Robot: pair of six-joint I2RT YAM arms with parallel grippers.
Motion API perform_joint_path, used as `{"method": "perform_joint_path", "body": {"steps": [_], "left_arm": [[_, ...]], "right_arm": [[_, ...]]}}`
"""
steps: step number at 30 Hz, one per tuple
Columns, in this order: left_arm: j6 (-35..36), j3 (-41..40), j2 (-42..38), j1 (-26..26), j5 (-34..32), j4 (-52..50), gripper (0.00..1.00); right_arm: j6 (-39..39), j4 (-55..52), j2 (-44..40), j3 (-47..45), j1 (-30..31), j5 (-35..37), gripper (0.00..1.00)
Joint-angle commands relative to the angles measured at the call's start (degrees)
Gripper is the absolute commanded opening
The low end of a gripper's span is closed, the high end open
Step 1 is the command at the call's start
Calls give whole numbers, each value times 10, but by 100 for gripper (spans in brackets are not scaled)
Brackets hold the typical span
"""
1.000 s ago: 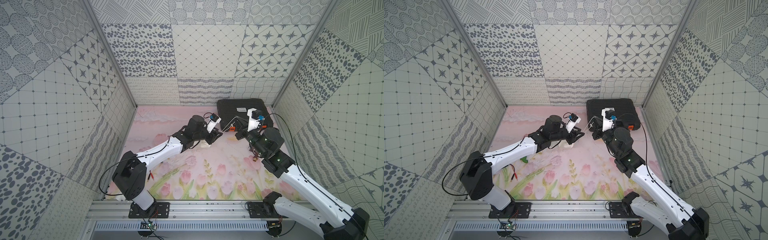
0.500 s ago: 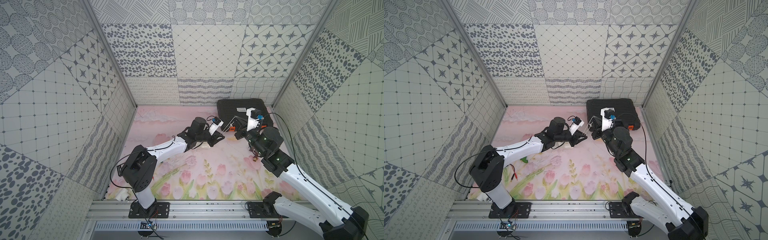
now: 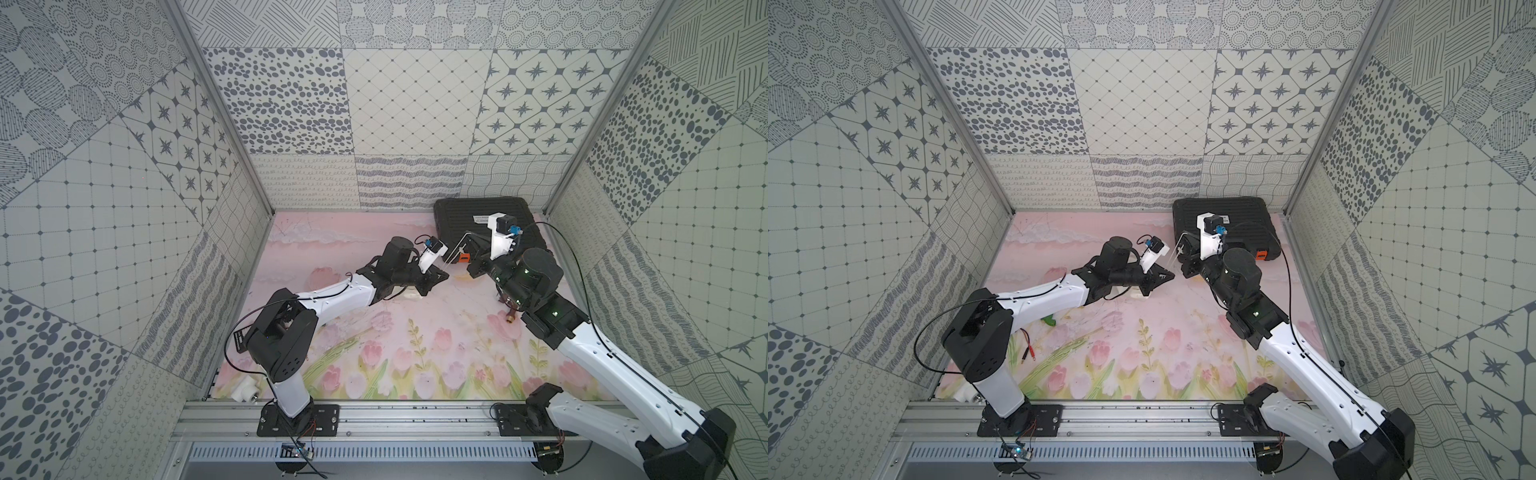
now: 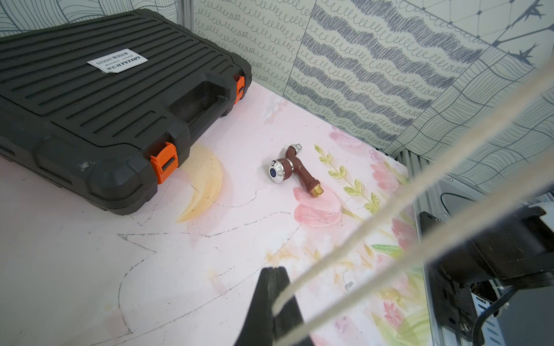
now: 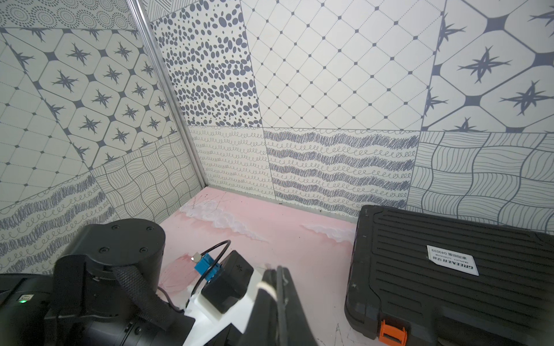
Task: Close the soil bag
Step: Frap the soil bag at the center of the board.
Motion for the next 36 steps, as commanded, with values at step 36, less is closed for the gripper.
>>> {"method": "perform_joint_path", "body": {"steps": [36], "left_arm": [[18, -40, 77, -28, -159, -349, 11]], "right_arm": [[0, 26, 10, 201, -221, -4, 0]]}}
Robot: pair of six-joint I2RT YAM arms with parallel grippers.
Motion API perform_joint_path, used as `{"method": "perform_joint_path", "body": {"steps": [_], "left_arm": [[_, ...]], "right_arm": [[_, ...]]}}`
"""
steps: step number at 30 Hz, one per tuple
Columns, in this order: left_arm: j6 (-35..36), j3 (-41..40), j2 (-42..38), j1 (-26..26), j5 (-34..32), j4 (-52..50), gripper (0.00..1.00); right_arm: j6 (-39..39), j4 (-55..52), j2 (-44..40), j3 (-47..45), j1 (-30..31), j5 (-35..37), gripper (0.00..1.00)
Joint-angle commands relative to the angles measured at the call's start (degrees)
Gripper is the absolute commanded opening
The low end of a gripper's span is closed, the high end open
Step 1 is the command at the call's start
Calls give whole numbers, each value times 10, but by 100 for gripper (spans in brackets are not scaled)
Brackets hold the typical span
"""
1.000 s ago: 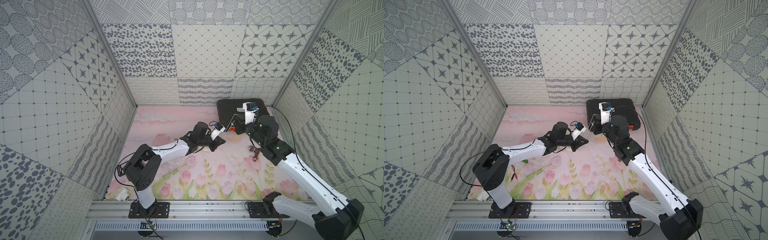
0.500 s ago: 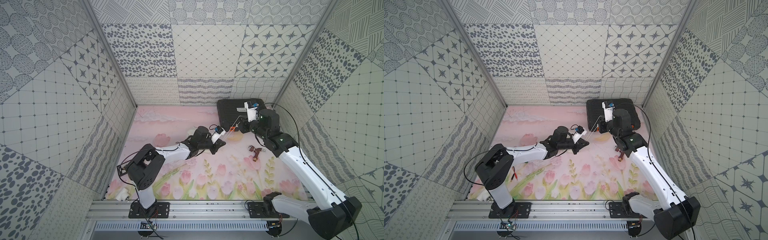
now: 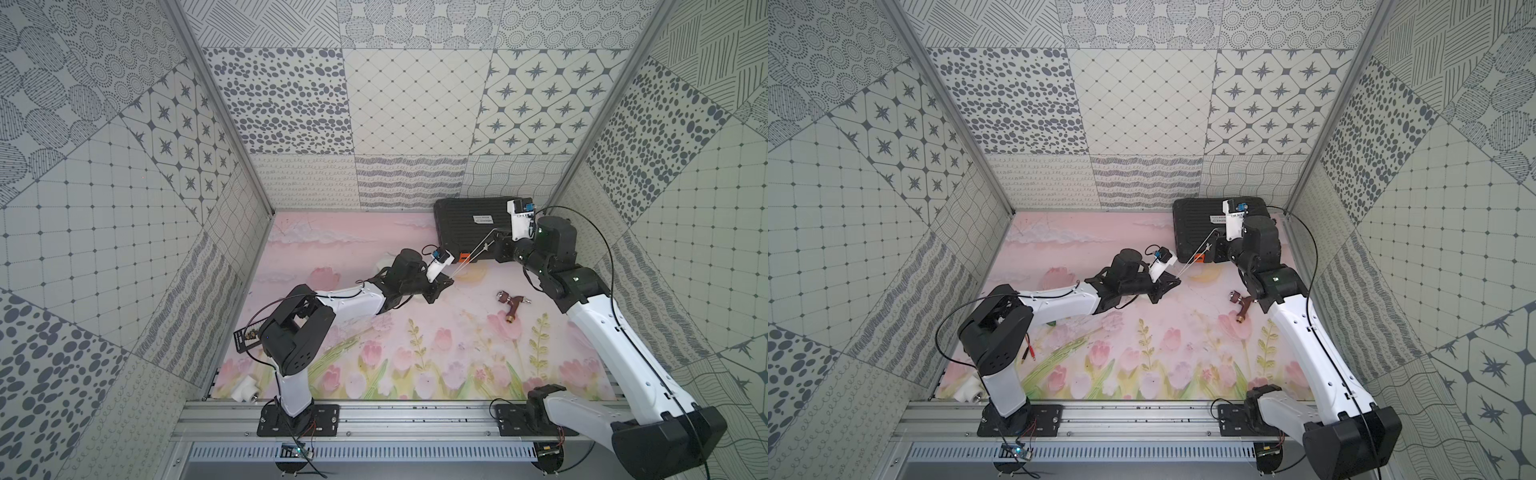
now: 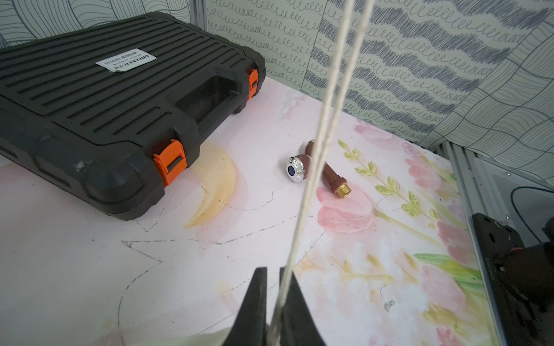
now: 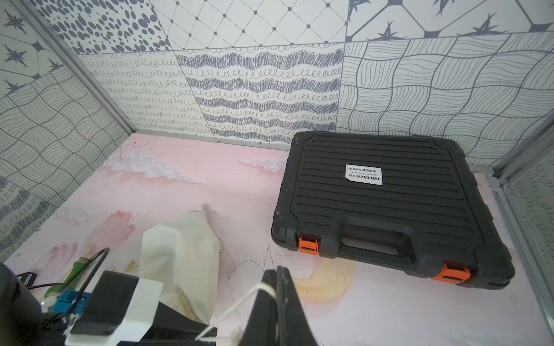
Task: Close the soil bag
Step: Frap the soil bag at the center of the board.
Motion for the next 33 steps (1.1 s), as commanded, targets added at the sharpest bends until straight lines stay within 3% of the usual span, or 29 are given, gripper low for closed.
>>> {"method": "perform_joint_path", "body": {"steps": [1, 13, 33], "left_arm": [[-2, -12, 28, 1, -78, -434, 12], [-42, 7, 58, -2, -80, -500, 11], [-65, -14, 10, 28, -123, -525, 10]], "right_arm": [[24, 275, -56, 75, -42, 78, 0], [39, 262, -56, 103, -107, 61, 0], [94, 239, -48, 58, -220, 12, 0]]}}
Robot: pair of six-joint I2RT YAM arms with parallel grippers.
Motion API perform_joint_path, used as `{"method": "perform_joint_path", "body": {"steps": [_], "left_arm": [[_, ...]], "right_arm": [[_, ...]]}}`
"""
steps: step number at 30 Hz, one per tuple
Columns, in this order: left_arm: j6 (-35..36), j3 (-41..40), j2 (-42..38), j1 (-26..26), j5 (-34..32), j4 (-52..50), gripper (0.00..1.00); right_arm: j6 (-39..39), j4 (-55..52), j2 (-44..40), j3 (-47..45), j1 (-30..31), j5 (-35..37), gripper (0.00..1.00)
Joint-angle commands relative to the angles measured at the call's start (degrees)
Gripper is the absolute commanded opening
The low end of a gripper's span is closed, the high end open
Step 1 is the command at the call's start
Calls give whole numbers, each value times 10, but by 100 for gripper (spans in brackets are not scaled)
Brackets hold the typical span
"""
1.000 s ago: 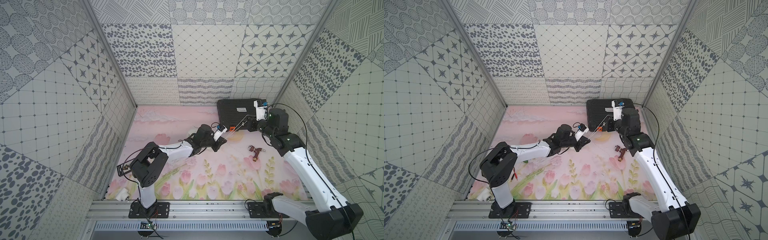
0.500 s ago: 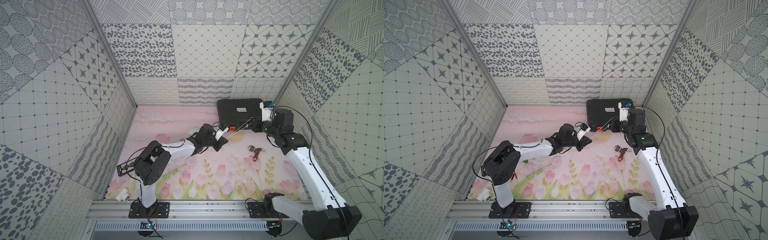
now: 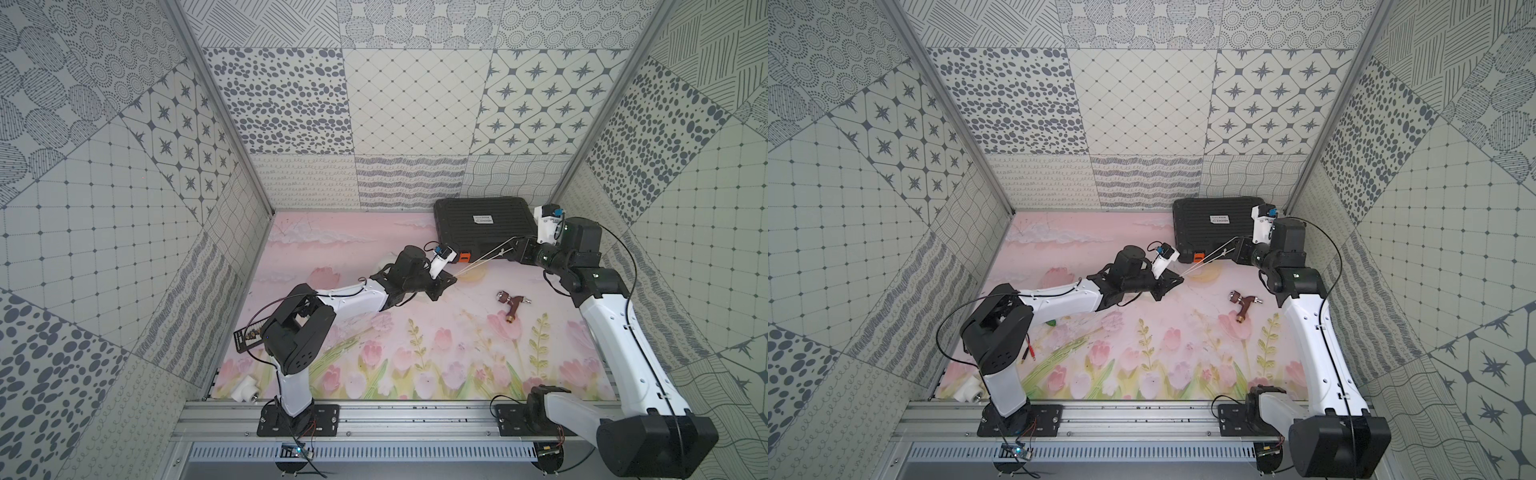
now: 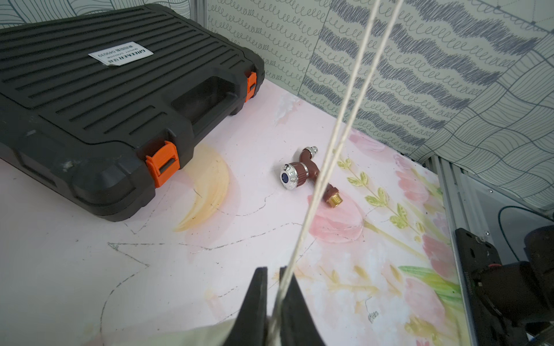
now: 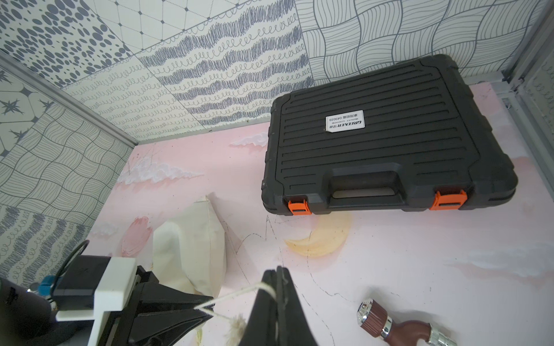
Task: Close the soil bag
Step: Frap the soil bag at the center of the board.
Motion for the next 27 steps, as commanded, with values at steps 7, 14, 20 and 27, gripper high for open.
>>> {"method": "perform_joint_path", "body": {"steps": [7, 14, 20, 27], "left_arm": [[-16, -34, -53, 33, -153, -502, 6], [-18, -49, -163, 19, -152, -503, 9], [-4, 20, -212, 19, -201, -523, 0], [35, 159, -201, 20, -240, -552, 0]], "right_arm": [[52, 273, -47, -3, -41, 50, 0], [72, 252, -60, -124, 42, 35, 0], [79, 251, -48, -124, 103, 41, 0], [70, 251, -30, -83, 155, 57, 0]]}}
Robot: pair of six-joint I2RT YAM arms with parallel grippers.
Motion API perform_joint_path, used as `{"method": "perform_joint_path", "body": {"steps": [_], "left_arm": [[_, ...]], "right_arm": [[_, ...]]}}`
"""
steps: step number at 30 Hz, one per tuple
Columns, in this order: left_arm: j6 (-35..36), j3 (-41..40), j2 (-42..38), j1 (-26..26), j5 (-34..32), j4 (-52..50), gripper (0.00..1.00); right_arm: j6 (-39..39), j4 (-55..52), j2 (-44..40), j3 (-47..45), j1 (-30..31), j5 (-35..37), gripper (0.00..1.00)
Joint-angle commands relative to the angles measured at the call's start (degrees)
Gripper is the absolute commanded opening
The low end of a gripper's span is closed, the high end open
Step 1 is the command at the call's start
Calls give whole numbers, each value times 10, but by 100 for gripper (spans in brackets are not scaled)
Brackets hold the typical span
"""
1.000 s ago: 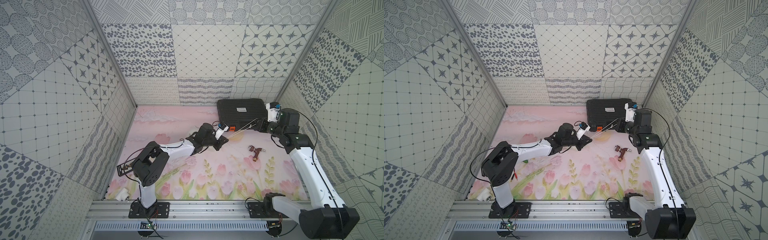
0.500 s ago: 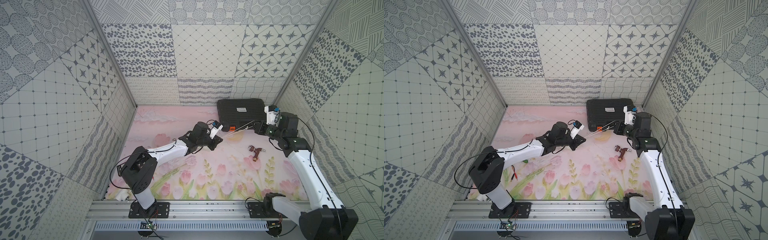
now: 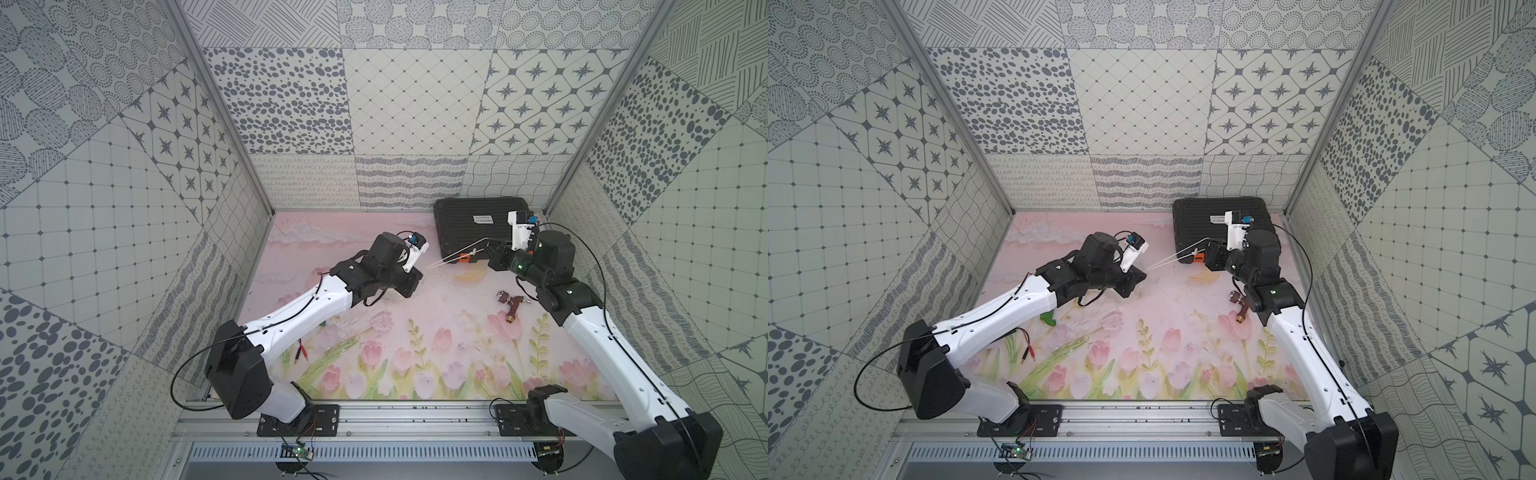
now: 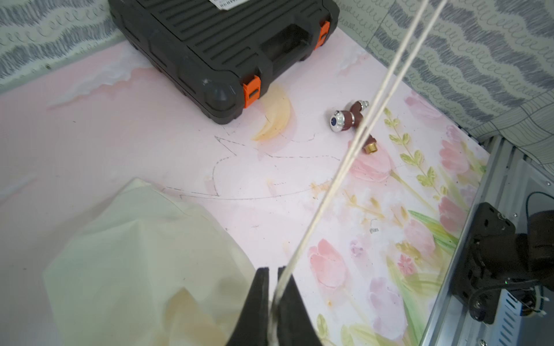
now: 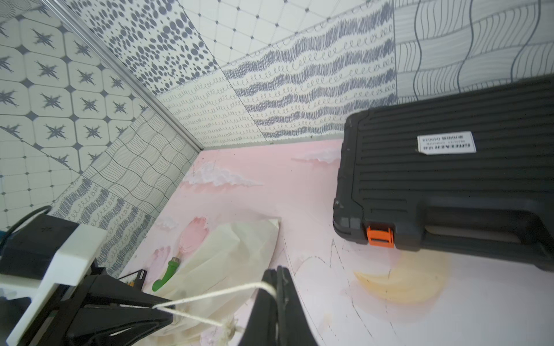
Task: Close the soil bag
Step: Frap the soil bag at the center of the board.
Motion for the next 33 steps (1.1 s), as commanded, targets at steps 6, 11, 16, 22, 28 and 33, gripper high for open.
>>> {"method": "perform_joint_path", "body": {"steps": [6, 11, 16, 22, 28, 33], "left_arm": [[27, 22, 26, 22, -91, -125, 0], [-18, -77, 74, 11, -12, -57, 0], [-46, -135, 106, -31, 2, 9, 1], [-46, -136, 42, -34, 2, 31, 47], [-54, -129, -66, -7, 6, 48, 72], [-78, -142, -142, 61, 49, 76, 76]], "right_arm": [[-36, 35, -16, -11, 6, 136, 0], [-36, 22, 32, -38, 10, 104, 0], [-27, 25, 73, -82, 36, 88, 15], [-39, 25, 42, -96, 35, 89, 63], [-65, -17, -10, -69, 20, 68, 95], [-85, -69, -48, -35, 8, -7, 97]]}}
